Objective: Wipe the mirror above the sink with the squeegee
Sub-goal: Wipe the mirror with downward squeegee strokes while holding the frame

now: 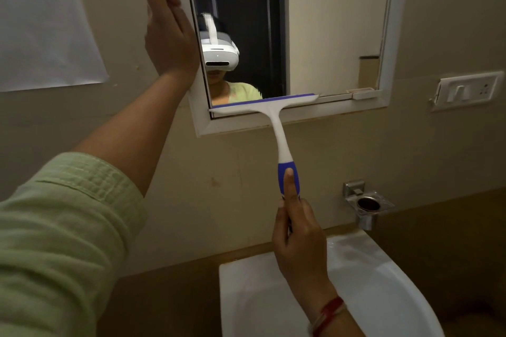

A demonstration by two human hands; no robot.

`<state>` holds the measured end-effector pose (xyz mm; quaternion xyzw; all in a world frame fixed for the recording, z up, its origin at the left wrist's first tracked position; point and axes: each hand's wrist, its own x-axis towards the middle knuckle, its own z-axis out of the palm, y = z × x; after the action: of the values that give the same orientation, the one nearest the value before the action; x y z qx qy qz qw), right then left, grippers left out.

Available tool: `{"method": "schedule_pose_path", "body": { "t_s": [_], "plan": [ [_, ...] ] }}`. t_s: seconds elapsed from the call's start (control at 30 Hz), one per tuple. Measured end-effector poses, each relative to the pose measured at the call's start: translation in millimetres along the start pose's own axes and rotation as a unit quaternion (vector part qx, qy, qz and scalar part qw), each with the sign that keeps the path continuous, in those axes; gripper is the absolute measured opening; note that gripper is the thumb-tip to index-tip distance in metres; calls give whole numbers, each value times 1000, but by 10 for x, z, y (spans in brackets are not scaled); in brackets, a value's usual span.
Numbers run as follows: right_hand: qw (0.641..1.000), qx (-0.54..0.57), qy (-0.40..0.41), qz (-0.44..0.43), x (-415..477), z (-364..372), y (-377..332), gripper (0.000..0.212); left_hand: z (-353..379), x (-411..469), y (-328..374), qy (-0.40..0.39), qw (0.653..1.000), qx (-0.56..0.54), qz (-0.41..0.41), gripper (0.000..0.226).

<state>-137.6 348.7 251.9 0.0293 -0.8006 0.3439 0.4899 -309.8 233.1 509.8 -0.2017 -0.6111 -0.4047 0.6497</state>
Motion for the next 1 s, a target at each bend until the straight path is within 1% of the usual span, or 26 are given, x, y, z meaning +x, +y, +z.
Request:
{"method": "schedule_pose_path", "body": {
  "t_s": [0.23,0.47,0.6,0.7,0.8,0.9,1.0],
  "plan": [
    [1000,4,4,-4,-34,-7,14,56,-11,0,27,-1,1000,-9,-15,9],
    [999,45,25,0,-5,-58,-15,50,-22,-11,40,-8,1000,-6,-21,10],
    [992,114,53,1,38,-167,-28,46,-23,6,44,-11,999,-1,-30,13],
    [982,158,99,-34,213,-250,-111,42,-26,7,31,-15,999,-5,-33,18],
    [973,182,124,-73,523,-319,-158,41,-30,-17,34,-13,999,-9,-28,22],
    [970,174,136,-106,936,-402,-122,40,-24,-25,39,-2,999,-25,-23,23],
    [966,163,149,-130,1406,-493,-105,39,-18,-17,41,2,999,-35,-4,28]
  ]
}}
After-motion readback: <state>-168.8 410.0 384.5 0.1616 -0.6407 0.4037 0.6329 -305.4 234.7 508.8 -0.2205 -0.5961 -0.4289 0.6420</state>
